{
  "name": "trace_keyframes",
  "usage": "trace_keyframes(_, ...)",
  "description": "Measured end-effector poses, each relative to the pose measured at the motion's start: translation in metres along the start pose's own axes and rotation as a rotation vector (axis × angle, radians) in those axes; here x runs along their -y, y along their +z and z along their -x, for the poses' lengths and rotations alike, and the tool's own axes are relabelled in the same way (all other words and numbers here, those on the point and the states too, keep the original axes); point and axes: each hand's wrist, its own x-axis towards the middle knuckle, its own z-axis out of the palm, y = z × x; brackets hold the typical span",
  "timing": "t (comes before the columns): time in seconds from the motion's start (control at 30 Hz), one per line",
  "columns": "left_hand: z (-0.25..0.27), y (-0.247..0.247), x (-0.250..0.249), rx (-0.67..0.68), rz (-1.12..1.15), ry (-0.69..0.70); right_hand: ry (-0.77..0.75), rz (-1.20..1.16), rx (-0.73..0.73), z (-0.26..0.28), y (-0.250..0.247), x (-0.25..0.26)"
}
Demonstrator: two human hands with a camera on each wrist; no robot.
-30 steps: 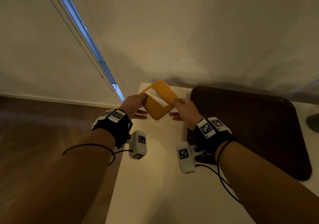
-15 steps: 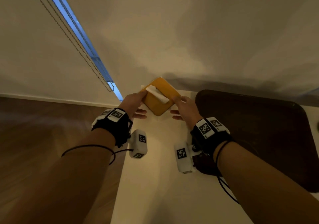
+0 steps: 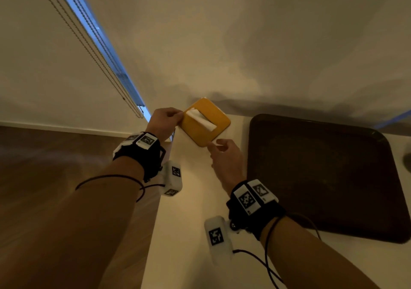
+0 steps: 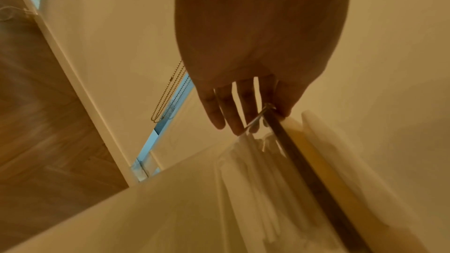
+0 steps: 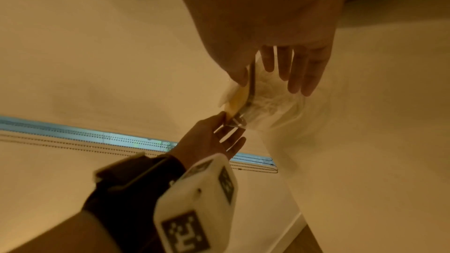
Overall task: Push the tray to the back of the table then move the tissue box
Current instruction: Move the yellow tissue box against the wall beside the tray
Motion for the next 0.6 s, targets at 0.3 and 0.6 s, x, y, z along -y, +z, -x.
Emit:
trace_keyframes(0.3,0.006,-0.003,0.009,-0.022,0.071,-0.067,-0.077,0.023,-0.043,-0.018,0.002,0.012)
trace_keyframes(0.6,0.013,-0.003,0.013,-0.058,0.215,-0.143,-0.178,0.056,-0.046,-0.038,0.004,0.02)
